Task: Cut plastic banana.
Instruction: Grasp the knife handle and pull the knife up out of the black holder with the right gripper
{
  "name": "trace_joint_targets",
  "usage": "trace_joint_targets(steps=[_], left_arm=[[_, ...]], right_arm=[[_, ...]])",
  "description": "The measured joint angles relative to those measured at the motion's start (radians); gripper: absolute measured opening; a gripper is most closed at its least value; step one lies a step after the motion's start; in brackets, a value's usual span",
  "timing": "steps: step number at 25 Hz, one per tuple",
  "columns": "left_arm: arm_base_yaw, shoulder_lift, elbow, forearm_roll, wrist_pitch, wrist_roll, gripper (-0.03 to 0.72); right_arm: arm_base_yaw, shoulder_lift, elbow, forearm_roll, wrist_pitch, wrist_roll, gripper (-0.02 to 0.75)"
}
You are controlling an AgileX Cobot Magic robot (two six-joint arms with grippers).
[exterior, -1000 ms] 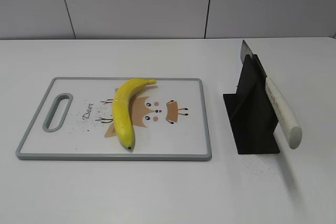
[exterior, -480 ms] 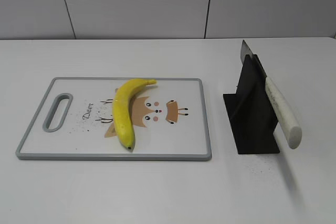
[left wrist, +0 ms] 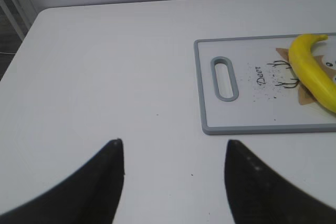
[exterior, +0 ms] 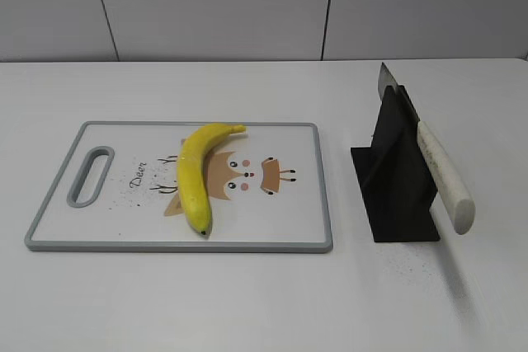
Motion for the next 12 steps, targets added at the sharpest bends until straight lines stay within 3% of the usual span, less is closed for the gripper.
trace_joint_targets(steps=[12], left_arm=[[0.000, 0.000, 0.000, 0.001, 0.000, 0.000, 0.577]], right_arm=[[0.000, 0.323, -0.119, 0.000, 0.016, 0.080, 0.590]])
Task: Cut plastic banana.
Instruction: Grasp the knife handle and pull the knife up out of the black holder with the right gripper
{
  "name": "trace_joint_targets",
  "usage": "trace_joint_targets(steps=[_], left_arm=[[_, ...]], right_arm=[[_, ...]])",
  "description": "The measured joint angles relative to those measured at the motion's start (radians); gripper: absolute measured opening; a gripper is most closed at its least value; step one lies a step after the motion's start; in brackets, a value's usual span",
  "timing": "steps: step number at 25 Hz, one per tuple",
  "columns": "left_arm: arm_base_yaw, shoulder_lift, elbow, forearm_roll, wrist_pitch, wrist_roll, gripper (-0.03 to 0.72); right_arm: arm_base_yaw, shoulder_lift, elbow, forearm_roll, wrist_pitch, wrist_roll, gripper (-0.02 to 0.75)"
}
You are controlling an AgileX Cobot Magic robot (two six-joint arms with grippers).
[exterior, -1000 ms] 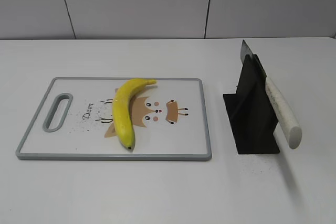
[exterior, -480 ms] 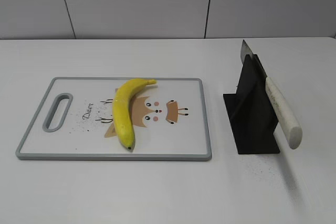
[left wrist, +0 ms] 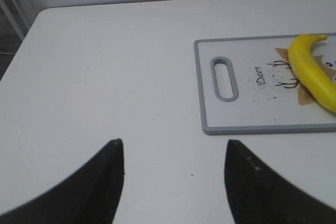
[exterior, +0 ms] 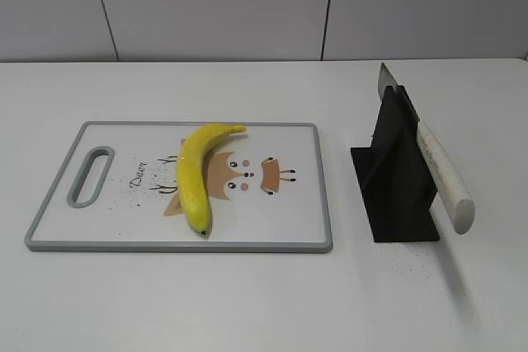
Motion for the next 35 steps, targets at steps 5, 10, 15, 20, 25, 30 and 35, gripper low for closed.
trace_joint_targets(steps=[5, 10, 15, 20, 25, 30, 35], left_arm=[[0.000, 0.000, 0.000, 0.000, 0.000, 0.000, 0.577], [0.000, 0.000, 0.000, 0.000, 0.000, 0.000, 0.577], [0.000, 0.000, 0.000, 0.000, 0.000, 0.000, 0.577], [0.000, 0.000, 0.000, 0.000, 0.000, 0.000, 0.577], [0.000, 0.000, 0.000, 0.000, 0.000, 0.000, 0.577], [0.000, 0.000, 0.000, 0.000, 0.000, 0.000, 0.577], [0.000, 0.000, 0.000, 0.000, 0.000, 0.000, 0.577]], right_arm=[[0.000, 0.234, -0.120, 0.010, 0.087, 0.002, 0.590], [0.000, 0.476, -0.246, 0.014, 0.188, 0.015, 0.590], [0.004, 0.669, -0.344, 0.038, 0.222, 0.022, 0.590], [0.060, 0.854, -0.432, 0.043, 0.222, 0.022, 0.590], [0.159, 0.999, -0.533, 0.043, 0.222, 0.057, 0.590], [0.262, 1.121, -0.613, -0.039, 0.222, 0.152, 0.590], [0.309, 1.233, -0.619, -0.111, 0.212, 0.250, 0.590]])
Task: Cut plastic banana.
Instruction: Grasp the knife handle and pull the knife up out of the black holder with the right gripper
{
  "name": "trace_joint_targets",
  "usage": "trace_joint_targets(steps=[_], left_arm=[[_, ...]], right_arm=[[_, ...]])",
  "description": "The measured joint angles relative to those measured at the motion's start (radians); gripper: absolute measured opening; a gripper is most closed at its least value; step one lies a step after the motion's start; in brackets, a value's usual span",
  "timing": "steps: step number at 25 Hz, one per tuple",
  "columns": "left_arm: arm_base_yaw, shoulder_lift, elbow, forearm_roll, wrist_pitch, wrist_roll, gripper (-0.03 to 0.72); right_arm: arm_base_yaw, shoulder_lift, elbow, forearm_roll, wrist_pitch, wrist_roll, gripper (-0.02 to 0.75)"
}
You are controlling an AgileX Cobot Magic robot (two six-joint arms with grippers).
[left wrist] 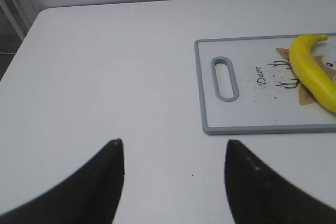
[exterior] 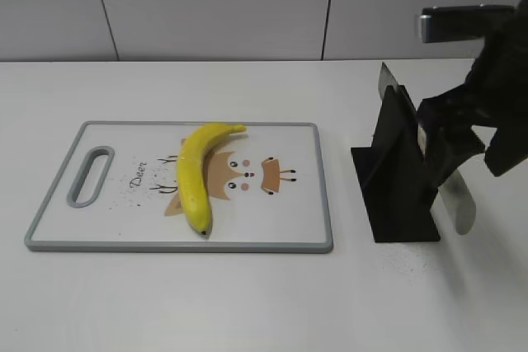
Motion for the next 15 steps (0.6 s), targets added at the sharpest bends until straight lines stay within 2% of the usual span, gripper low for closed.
trace_joint_targets(steps=[5, 12, 15], left_arm=[[0.000, 0.000, 0.000, 0.000, 0.000, 0.000, 0.577], [0.000, 0.000, 0.000, 0.000, -0.001, 0.000, 0.575], [0.000, 0.000, 0.000, 0.000, -0.001, 0.000, 0.575]], right_arm=[[0.000, 0.095, 0.000, -0.008, -0.017, 0.050, 0.573], [0.000, 0.174, 0.000, -0.009, -0.033, 0.081, 0.464], [0.000, 0.176, 0.000, 0.004, -0.046, 0.084, 0.374]])
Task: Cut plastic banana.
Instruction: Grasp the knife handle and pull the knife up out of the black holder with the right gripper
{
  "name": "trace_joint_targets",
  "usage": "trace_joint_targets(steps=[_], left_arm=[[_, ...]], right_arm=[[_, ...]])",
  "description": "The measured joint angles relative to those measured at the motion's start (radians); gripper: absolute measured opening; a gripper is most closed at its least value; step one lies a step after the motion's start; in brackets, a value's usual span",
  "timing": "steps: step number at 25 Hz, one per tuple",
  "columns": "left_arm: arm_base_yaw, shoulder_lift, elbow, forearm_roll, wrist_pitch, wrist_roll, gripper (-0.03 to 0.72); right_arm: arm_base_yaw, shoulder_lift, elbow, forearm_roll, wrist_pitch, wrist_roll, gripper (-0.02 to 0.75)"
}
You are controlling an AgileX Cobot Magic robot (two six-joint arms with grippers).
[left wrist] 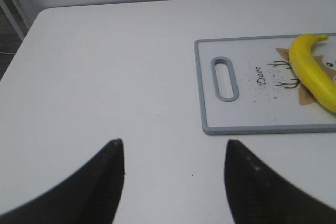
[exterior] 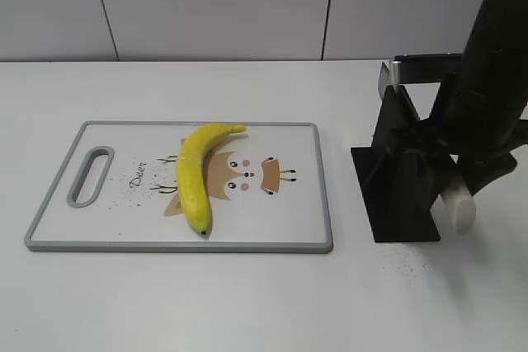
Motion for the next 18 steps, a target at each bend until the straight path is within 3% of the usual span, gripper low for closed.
trace_joint_targets(steps=[3, 18], left_arm=[[0.000, 0.000, 0.000, 0.000, 0.000, 0.000, 0.575], [0.000, 0.000, 0.000, 0.000, 0.000, 0.000, 0.566]], right_arm=[[0.000, 0.000, 0.000, 0.017, 0.000, 0.008, 0.191], [-0.003, -0.056, -0.003, 0.075, 0.046, 0.032, 0.184]])
